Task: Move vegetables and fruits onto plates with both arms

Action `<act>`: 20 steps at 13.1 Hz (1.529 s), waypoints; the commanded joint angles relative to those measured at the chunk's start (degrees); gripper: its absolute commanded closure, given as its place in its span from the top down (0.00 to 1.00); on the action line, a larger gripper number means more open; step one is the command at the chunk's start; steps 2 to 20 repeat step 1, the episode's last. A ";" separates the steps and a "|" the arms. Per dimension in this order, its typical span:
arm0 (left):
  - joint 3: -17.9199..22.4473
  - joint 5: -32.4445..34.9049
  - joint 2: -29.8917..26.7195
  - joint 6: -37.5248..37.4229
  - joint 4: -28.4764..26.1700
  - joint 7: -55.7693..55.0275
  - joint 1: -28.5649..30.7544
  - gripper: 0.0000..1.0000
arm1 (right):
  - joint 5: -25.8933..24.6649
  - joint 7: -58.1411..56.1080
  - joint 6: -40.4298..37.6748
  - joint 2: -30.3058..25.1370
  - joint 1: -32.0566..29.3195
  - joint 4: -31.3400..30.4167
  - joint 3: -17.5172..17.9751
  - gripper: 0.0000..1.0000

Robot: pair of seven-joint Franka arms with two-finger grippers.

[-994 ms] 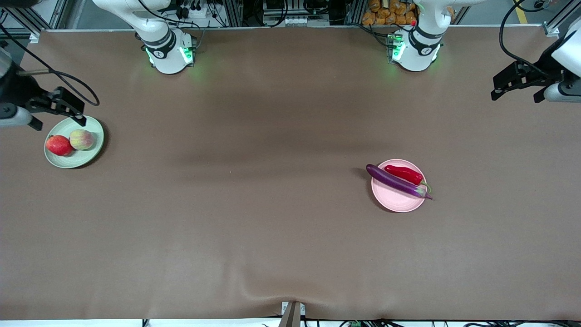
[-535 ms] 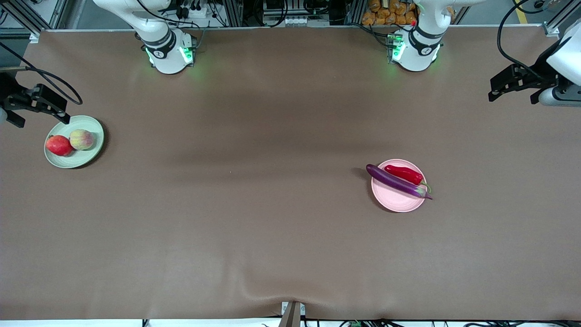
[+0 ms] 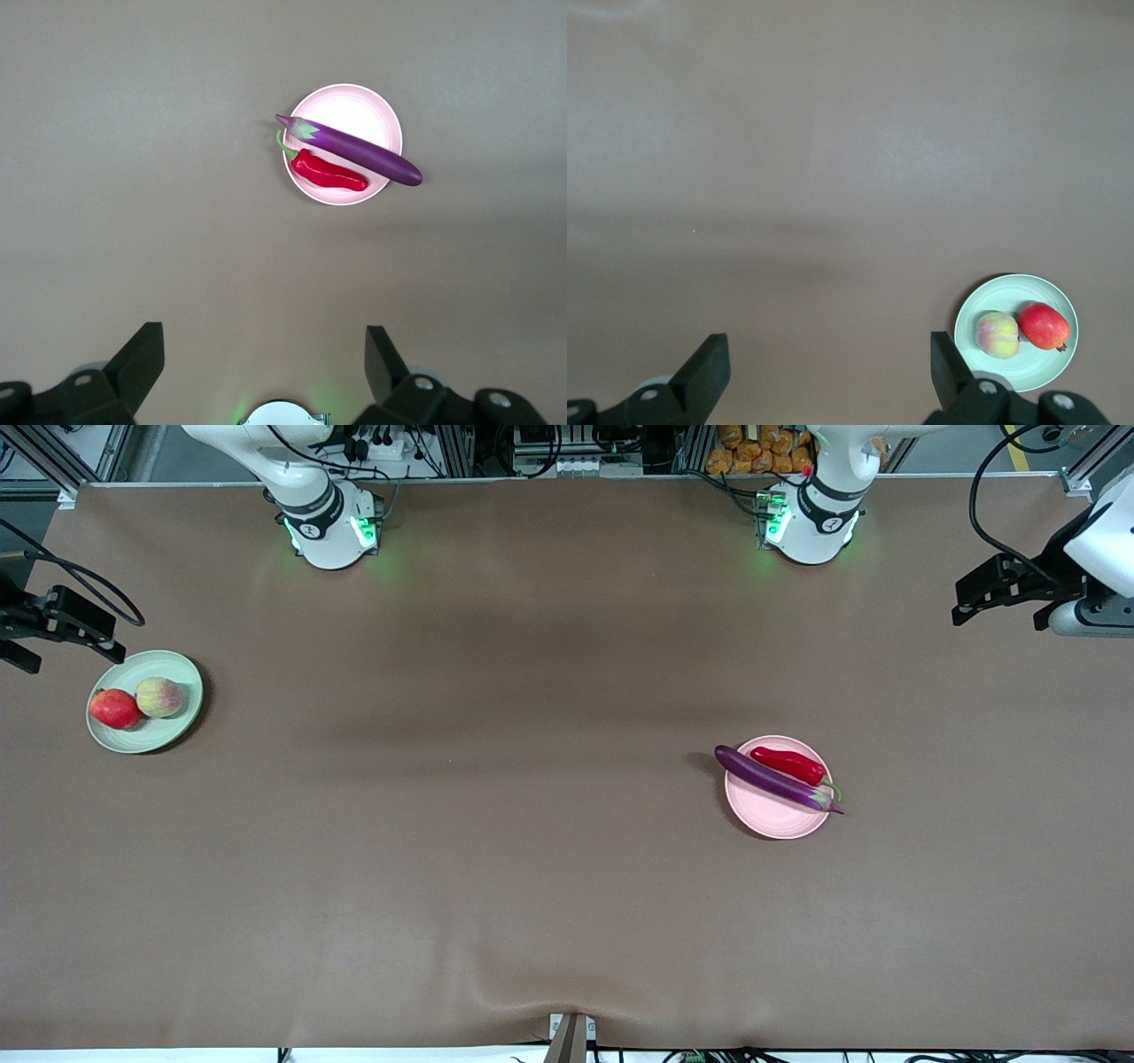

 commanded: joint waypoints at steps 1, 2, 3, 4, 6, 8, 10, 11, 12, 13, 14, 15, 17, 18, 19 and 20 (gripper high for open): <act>-0.46 1.11 0.36 -0.73 0.54 -0.76 0.18 1.00 | -0.55 -0.98 0.29 -2.07 -0.02 -2.06 0.33 1.00; -0.46 1.11 0.36 -0.73 0.54 -0.76 0.18 1.00 | -0.55 -0.98 0.29 -2.07 -0.02 -2.06 0.33 1.00; -0.46 1.11 0.36 -0.73 0.54 -0.76 0.18 1.00 | -0.55 -0.98 0.29 -2.07 -0.02 -2.06 0.33 1.00; -0.46 1.11 0.36 -0.73 0.54 -0.76 0.18 1.00 | -0.55 -0.98 0.29 -2.07 -0.02 -2.06 0.33 1.00; -0.46 1.11 0.36 -0.73 0.54 -0.76 0.18 1.00 | -0.55 -0.98 0.29 -2.07 -0.02 -2.06 0.33 1.00; -0.46 1.11 0.36 -0.73 0.54 -0.76 0.18 1.00 | -0.55 -0.98 0.29 -2.07 -0.02 -2.06 0.33 1.00; -0.46 1.11 0.36 -0.73 0.54 -0.76 0.18 1.00 | -0.55 -0.98 0.29 -2.07 -0.02 -2.06 0.33 1.00; -0.46 1.11 0.36 -0.73 0.54 -0.76 0.18 1.00 | -0.55 -0.98 0.29 -2.07 -0.02 -2.06 0.33 1.00; -0.46 1.11 0.36 -0.73 0.54 -0.76 0.18 1.00 | -0.55 -0.98 0.29 -2.07 -0.02 -2.06 0.33 1.00; -0.46 1.11 0.36 -0.73 0.54 -0.76 0.18 1.00 | -0.55 -0.98 0.29 -2.07 -0.02 -2.06 0.33 1.00; -0.46 1.11 0.36 -0.73 0.54 -0.76 0.18 1.00 | -0.55 -0.98 0.29 -2.07 -0.02 -2.06 0.33 1.00; -0.46 1.11 0.36 -0.73 0.54 -0.76 0.18 1.00 | -0.55 -0.98 0.29 -2.07 -0.02 -2.06 0.33 1.00; -0.46 1.11 0.36 -0.73 0.54 -0.76 0.18 1.00 | -0.55 -0.98 0.29 -2.07 -0.02 -2.06 0.33 1.00; -0.46 1.11 0.36 -0.73 0.54 -0.76 0.18 1.00 | -0.55 -0.98 0.29 -2.07 -0.02 -2.06 0.33 1.00; -0.46 1.11 0.36 -0.73 0.54 -0.76 0.18 1.00 | -0.55 -0.98 0.29 -2.07 -0.02 -2.06 0.33 1.00; -0.46 1.11 0.36 -0.73 0.54 -0.76 0.18 1.00 | -0.55 -0.98 0.29 -2.07 -0.02 -2.06 0.33 1.00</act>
